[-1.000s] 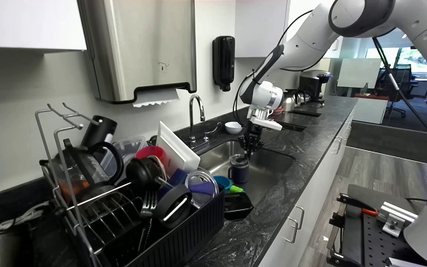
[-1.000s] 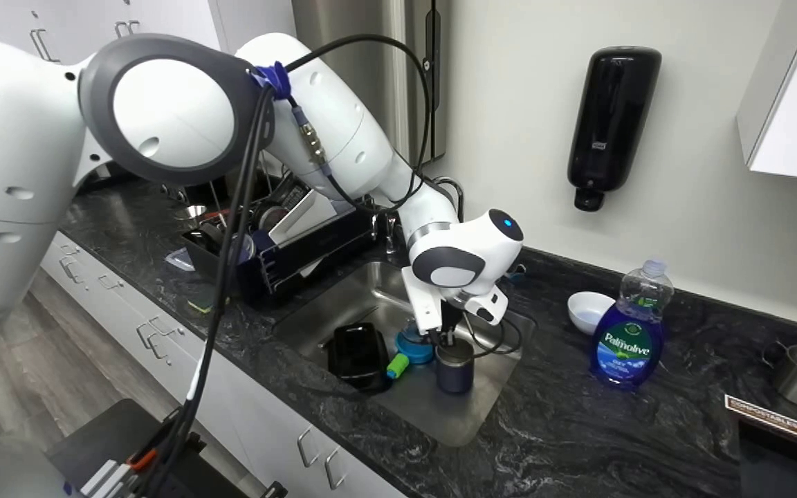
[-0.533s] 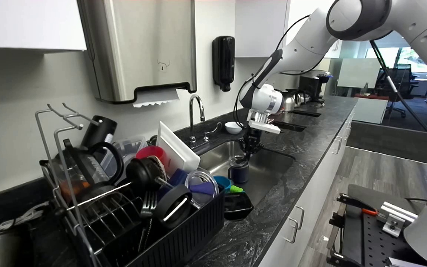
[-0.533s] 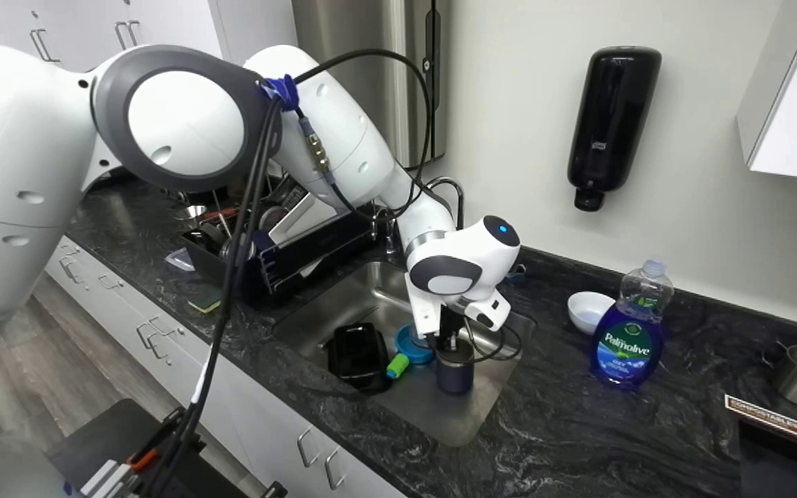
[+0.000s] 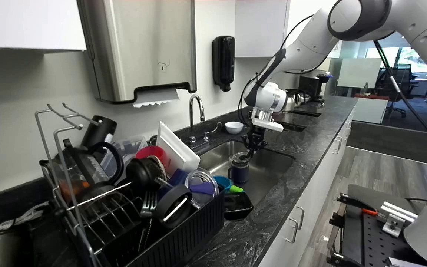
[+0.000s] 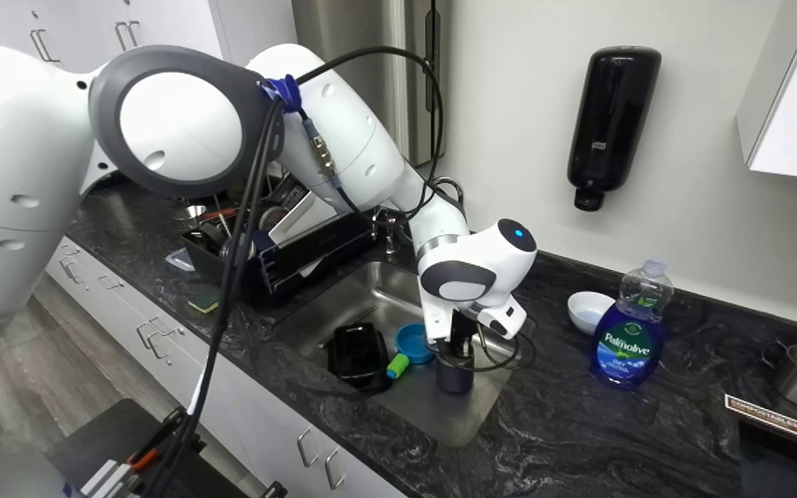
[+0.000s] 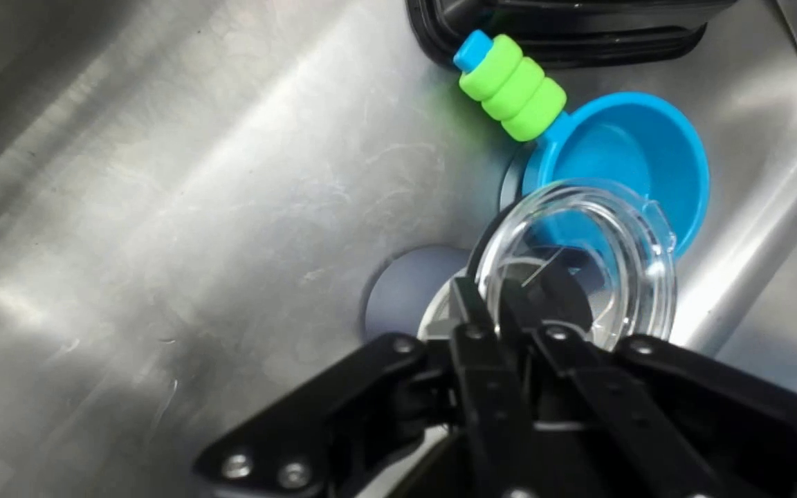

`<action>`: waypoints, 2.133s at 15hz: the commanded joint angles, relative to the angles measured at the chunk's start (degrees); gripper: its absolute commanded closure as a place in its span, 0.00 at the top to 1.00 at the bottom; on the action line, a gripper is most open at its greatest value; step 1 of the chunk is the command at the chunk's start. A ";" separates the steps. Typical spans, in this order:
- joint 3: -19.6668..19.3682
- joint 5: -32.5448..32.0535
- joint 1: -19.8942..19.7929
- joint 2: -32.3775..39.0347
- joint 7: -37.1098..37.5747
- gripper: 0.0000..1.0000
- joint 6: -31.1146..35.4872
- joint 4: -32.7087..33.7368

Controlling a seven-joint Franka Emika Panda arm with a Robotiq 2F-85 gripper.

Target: Pick up the lid and put it on the cup in the sink

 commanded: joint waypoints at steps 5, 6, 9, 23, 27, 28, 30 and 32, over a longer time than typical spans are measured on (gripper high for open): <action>0.34 1.29 -1.46 1.12 1.42 0.02 -0.08 2.01; 0.31 1.20 -1.44 1.33 1.73 0.02 -0.24 2.37; 0.48 1.10 -1.63 1.69 2.02 0.02 -0.88 3.22; -0.06 -0.06 -0.97 0.90 1.77 0.09 -0.21 2.03; -0.06 -0.06 -0.97 0.90 1.76 0.09 -0.21 2.03; -0.06 -0.06 -0.97 0.90 1.76 0.09 -0.21 2.03; -0.06 -0.06 -0.97 0.90 1.76 0.02 -0.21 2.03; 0.05 0.17 -1.02 1.10 1.91 0.02 -0.17 2.29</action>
